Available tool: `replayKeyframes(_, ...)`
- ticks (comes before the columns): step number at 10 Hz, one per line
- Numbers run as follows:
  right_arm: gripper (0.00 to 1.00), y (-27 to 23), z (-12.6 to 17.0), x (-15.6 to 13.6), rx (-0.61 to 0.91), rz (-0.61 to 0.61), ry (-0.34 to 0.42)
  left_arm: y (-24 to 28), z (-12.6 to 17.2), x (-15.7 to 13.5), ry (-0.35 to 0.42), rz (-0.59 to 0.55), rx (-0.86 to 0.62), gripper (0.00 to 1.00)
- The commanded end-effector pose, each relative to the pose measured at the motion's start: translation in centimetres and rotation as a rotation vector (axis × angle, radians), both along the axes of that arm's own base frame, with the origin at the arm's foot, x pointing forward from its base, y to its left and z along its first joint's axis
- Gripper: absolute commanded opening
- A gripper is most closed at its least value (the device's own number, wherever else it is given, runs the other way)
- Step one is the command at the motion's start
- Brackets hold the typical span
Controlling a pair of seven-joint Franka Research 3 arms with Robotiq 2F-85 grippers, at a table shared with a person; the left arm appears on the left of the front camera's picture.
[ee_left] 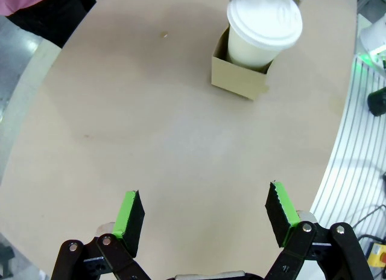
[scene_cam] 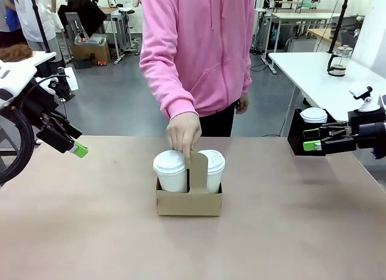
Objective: Pour a drink into a cup and package it in a carrier.
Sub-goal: Insert the held 600 ml Paper Cup into the Cup Carrier.
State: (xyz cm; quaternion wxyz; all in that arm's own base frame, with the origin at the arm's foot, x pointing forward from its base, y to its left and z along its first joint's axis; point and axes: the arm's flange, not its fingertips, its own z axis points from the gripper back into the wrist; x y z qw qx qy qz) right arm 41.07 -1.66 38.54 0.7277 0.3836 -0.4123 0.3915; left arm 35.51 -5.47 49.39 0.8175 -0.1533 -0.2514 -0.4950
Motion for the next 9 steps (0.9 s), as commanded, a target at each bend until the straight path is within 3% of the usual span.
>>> replayKeyframes(1, 1.00, -0.01, 0.08, 0.06, -0.003, 0.003, -0.001, 0.17, -0.04, 0.06, -0.004, -0.016, -0.014, 1.00)
replayKeyframes(9, 1.00, -0.01, 0.08, 0.06, -0.003, 0.003, -0.001, 0.17, -0.04, 0.06, -0.004, -0.016, -0.014, 1.00)
